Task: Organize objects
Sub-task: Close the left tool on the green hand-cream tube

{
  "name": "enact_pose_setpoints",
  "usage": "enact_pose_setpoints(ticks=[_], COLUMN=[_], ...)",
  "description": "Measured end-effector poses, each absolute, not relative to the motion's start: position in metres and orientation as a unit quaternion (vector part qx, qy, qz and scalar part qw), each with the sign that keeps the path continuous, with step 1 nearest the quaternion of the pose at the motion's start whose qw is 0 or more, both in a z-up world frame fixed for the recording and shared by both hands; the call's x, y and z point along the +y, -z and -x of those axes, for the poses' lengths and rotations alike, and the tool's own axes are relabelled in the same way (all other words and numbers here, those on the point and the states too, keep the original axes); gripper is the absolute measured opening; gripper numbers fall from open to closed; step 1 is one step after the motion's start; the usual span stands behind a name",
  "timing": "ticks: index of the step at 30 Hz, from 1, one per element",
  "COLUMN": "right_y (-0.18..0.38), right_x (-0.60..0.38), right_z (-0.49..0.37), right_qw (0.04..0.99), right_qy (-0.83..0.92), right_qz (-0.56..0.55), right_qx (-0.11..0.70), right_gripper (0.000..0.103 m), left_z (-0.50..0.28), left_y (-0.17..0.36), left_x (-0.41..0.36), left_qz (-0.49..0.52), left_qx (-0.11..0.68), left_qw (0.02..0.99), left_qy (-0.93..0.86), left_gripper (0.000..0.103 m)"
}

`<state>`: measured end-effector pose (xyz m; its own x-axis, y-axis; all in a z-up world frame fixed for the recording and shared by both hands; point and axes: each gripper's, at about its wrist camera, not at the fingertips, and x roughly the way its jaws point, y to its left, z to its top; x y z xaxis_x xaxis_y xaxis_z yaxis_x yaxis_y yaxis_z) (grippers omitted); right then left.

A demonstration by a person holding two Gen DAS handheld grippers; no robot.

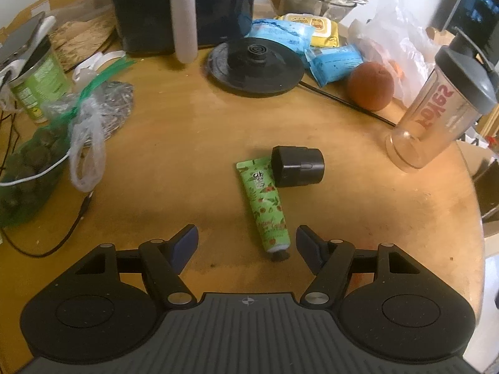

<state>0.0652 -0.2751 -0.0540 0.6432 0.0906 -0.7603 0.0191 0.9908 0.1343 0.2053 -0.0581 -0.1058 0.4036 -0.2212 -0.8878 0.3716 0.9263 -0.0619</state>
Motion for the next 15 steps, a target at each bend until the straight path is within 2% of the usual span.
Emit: enact_pose_setpoints(ticks=[12,14,15], right_y=[0.054,0.055,0.055], right_x=[-0.290,-0.292,-0.294], right_z=[-0.062,-0.060,-0.060], right_qw=[0.896,0.895,0.894], right_qy=[-0.018,-0.017,-0.017], right_qz=[-0.079,-0.084,-0.086], right_qx=[0.436,0.439,0.440], right_gripper=[0.103,0.103,0.103], left_z=[-0.232,-0.235,-0.236], left_y=[0.139,0.144,0.147], left_x=[-0.077,-0.080,-0.081], left_qz=[-0.074,-0.076,-0.075], left_qx=[0.541,0.545,0.548], left_qw=[0.819,0.817,0.815], left_qy=[0.175,0.172,0.171], left_gripper=[0.068,0.065,0.059])
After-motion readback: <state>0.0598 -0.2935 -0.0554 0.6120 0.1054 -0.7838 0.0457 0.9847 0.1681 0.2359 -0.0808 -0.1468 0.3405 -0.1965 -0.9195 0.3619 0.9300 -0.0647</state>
